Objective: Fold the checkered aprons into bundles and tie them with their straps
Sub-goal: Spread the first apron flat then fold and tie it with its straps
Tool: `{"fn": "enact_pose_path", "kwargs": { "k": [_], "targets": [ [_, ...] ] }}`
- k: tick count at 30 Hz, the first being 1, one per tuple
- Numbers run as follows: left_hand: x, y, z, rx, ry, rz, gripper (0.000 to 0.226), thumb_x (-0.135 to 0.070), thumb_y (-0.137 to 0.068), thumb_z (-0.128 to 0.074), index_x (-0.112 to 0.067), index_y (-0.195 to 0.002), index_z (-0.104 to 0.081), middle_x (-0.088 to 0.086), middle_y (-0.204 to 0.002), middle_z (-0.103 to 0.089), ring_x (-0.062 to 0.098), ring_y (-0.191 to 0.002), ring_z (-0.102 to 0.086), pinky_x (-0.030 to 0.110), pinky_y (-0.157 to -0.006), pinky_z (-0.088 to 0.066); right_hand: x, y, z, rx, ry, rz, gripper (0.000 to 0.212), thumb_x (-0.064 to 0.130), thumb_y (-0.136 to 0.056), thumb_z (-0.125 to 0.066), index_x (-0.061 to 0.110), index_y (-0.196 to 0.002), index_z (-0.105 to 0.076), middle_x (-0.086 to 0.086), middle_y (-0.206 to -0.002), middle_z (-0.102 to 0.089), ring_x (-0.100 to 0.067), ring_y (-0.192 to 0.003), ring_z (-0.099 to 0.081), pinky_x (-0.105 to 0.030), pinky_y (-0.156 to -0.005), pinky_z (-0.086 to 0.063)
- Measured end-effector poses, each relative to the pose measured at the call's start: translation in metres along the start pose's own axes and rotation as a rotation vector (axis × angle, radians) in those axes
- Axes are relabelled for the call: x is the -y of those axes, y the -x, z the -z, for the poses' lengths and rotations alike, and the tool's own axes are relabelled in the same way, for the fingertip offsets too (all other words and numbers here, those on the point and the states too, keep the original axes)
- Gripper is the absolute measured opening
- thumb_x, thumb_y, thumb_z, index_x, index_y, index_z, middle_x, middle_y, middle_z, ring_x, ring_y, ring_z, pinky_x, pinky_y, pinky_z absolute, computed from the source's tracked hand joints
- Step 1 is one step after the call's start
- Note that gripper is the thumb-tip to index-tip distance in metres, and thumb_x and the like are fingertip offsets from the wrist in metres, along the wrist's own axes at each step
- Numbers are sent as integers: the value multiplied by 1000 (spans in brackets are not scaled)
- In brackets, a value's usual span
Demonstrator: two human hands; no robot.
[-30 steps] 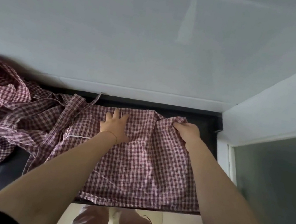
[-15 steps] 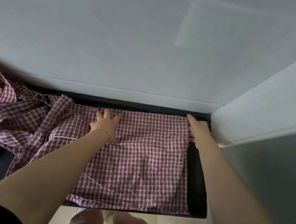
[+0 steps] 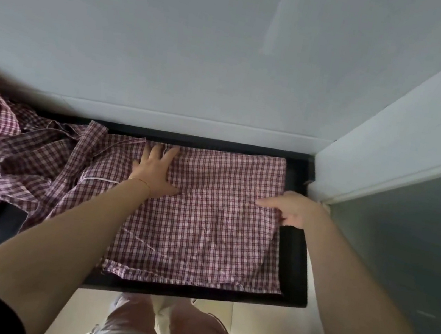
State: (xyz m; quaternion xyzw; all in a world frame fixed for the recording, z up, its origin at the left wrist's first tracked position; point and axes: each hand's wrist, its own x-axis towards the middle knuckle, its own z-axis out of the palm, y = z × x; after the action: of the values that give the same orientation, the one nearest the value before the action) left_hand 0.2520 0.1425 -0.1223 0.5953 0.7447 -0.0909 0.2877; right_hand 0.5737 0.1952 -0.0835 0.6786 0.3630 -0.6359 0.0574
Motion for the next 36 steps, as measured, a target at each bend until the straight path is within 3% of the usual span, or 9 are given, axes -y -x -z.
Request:
{"fn": "enact_pose_path", "kwargs": {
  "k": [7,13,17,20,23,26,29,31,36],
  "targets": [
    [-31,45,-14,-101,-174,-44,80,-59,-78,-71,-29,-144,-37,10,-146,-34,31,-134,-36,54,-108,-40,-15,7,-14,-221,275,-10,48,30,-93,-67,4,-131,-52,-11,-122,-62,-25,-98,-60,-35,-81,-50],
    [-39,63,-37,112,-318,-27,118,-68,-69,-76,-21,-156,-12,19,-162,-10,39,-149,-15,56,-117,-26,-40,34,-20,-88,244,-85,71,50,-76,-81,16,-128,-47,-5,-127,-57,-24,-102,-58,-39,-88,-48],
    [-36,67,-46,114,-317,-37,125,-65,-71,-76,-19,-158,1,19,-164,3,39,-151,-1,56,-121,-15,-71,49,-23,29,432,-244,58,26,-79,-82,13,-127,-51,-5,-116,-67,-22,-97,-66,-37,-81,-45],
    [-31,71,-49,119,-265,-71,115,-59,-78,-74,-24,-158,0,18,-164,5,38,-152,4,53,-122,-9,-83,58,-26,-59,588,-249,18,15,-89,-73,9,-97,-58,-6,-91,-68,-15,-69,-65,-28,-62,-47],
    [-25,80,-45,-5,-88,-123,85,-47,-87,-68,-26,-155,-23,12,-163,-18,31,-150,-16,49,-123,-16,-85,55,-33,-209,761,-203,24,18,-87,-75,6,-89,-54,-9,-88,-60,-21,-75,-62,-32,-75,-53],
    [-18,100,-38,-230,69,-134,40,-38,-92,-60,-22,-129,-59,3,-133,-54,23,-123,-49,42,-106,-42,-77,46,-53,-327,768,-51,22,18,-86,-71,9,-102,-59,-7,-102,-62,-25,-92,-63,-37,-87,-54],
    [-11,124,-29,-253,232,-33,23,-37,-94,-57,-18,-82,-64,-2,-83,-64,15,-73,-60,30,-63,-52,-67,42,-87,-395,764,203,11,23,-92,-63,15,-97,-58,-2,-95,-60,-17,-81,-58,-27,-75,-48],
    [0,136,-24,-164,281,64,36,-35,-95,-54,-15,-66,-57,-2,-64,-57,15,-57,-52,26,-50,-43,-63,43,-119,-380,807,349,9,22,-92,-64,17,-94,-57,0,-91,-59,-14,-78,-58,-25,-69,-47],
    [43,153,-28,314,484,266,42,-32,-99,-48,-7,-73,-70,3,-61,-70,13,-46,-58,22,-46,-44,-67,42,-183,-407,917,461,54,43,-87,-70,26,-132,-47,-7,-139,-42,-26,-127,-42,-43,-104,-45]
  ]
}}
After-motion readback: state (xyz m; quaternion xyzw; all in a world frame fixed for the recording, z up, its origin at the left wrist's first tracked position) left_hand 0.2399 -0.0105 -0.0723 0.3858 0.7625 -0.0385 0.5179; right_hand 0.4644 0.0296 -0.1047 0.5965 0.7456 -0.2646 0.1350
